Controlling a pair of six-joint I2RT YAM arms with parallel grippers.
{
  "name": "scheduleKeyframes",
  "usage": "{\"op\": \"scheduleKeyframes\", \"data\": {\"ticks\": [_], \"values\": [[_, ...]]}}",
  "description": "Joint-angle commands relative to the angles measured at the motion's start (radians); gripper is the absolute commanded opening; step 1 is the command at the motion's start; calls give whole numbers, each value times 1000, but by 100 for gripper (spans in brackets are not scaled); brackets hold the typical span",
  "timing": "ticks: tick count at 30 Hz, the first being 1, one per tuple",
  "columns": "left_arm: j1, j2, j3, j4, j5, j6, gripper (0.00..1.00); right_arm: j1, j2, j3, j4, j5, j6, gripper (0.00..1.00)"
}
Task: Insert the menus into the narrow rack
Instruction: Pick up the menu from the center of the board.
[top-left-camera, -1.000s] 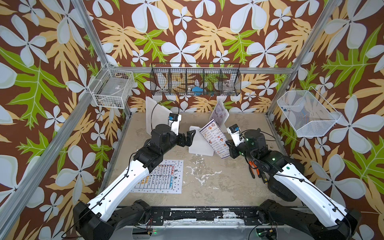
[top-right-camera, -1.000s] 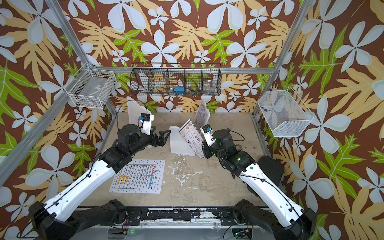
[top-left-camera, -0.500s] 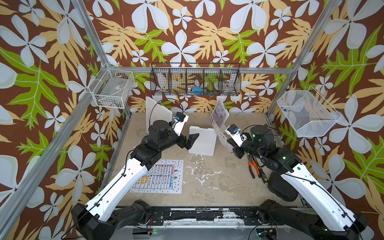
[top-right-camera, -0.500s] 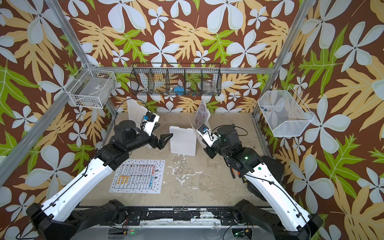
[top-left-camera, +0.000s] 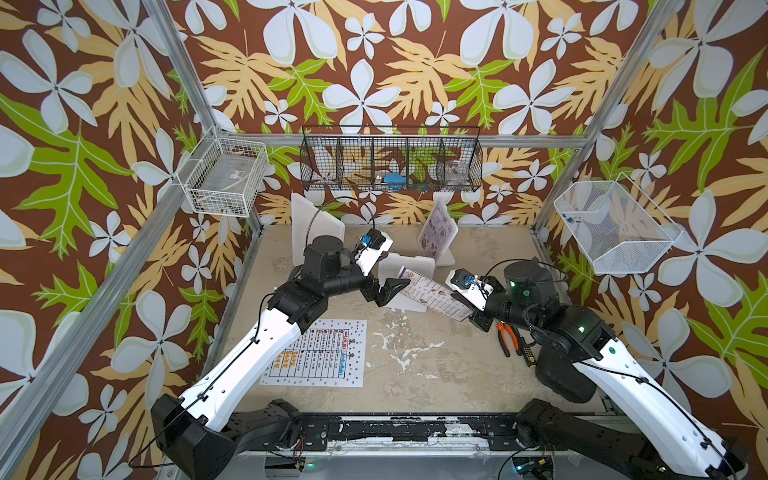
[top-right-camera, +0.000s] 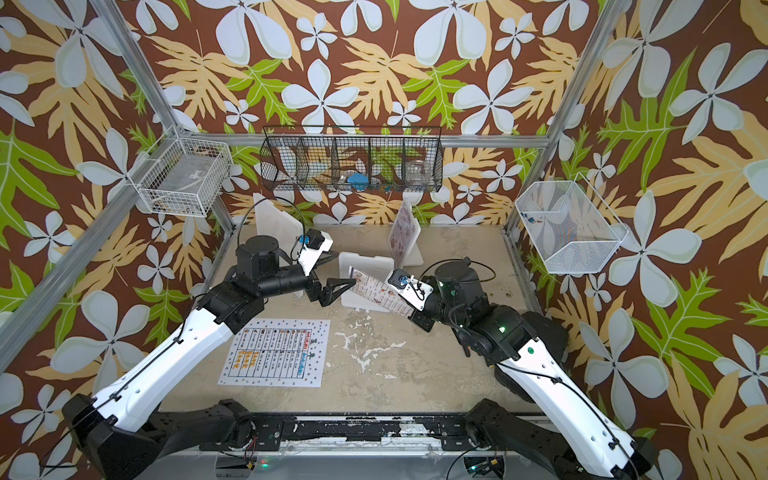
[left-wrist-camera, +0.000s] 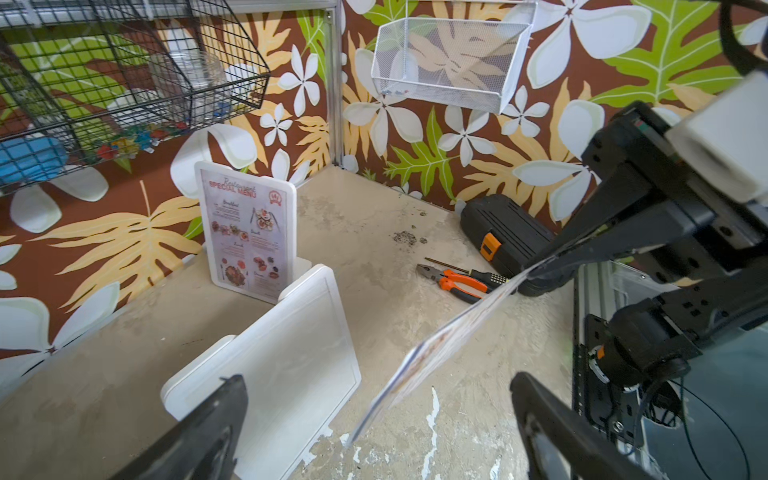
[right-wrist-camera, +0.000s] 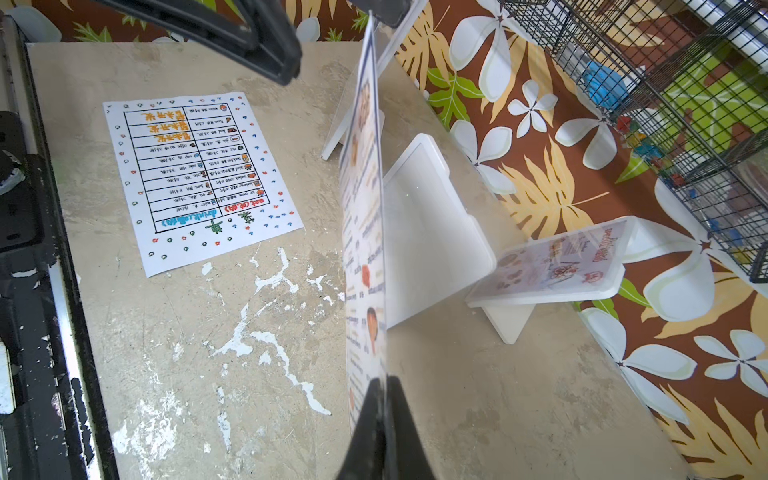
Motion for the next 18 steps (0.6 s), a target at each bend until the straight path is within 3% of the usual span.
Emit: {"op": "scheduleKeyframes", "data": {"ticks": [1, 8, 18], "values": [[0, 3, 3, 7, 120, 8, 99, 2, -1, 5, 7, -25, -8, 0], [-3, 44, 12, 9, 270, -12, 87, 1, 8, 22, -1, -51, -7, 0], [-17, 69, 23, -11, 308, 9, 59, 3, 35, 42, -41, -79, 6, 0]]}}
